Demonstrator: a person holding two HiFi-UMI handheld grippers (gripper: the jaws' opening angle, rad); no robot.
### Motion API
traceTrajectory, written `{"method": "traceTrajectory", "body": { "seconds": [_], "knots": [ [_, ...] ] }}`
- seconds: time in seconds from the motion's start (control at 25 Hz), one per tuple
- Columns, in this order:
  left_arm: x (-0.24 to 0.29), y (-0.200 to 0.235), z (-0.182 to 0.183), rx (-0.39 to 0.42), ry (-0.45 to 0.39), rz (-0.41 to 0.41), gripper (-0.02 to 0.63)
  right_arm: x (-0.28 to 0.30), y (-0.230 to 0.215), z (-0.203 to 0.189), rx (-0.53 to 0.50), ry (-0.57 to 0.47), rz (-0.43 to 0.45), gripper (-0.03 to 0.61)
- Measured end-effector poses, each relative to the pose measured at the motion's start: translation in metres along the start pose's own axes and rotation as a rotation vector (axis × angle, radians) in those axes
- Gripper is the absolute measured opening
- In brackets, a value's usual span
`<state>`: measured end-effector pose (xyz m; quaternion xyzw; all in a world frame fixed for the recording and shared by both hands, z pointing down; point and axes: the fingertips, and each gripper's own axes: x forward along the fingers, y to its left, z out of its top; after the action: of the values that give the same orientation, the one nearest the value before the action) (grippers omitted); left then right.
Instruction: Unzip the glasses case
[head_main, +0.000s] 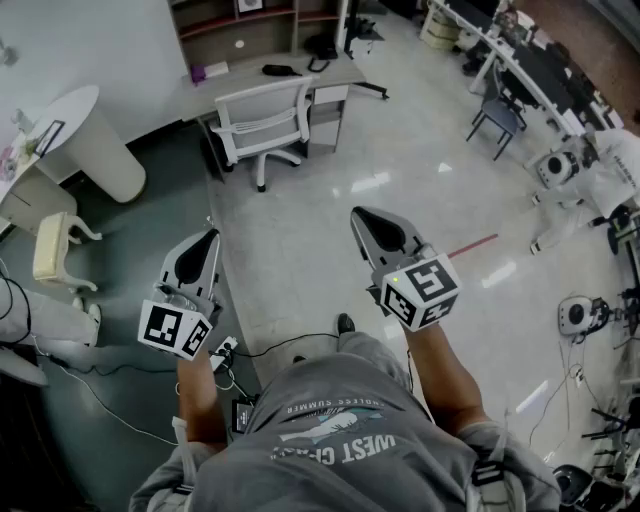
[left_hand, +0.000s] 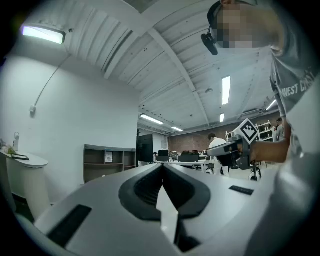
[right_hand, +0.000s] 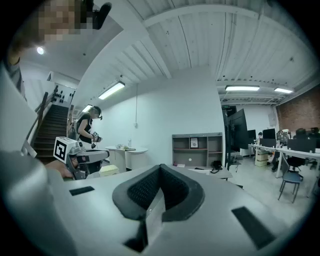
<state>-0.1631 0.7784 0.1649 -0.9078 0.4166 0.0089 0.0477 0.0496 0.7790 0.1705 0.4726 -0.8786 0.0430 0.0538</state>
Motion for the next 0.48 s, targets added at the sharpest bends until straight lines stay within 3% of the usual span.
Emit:
{"method": "traceTrajectory", "body": {
  "seconds": [0.28, 0.48],
  "knots": [
    [0.002, 0.010, -0.011, -0.011, 0.011, -0.004, 0.000, 0.014, 0.000, -0.004, 0.002, 0.001, 0.003, 0.008],
    [0.024, 0.008, -0.022, -0.027, 0.036, 0.002, 0.000, 0.022, -0.025, -0.007, 0.019, 0.000, 0.008, 0.009]
  ]
}}
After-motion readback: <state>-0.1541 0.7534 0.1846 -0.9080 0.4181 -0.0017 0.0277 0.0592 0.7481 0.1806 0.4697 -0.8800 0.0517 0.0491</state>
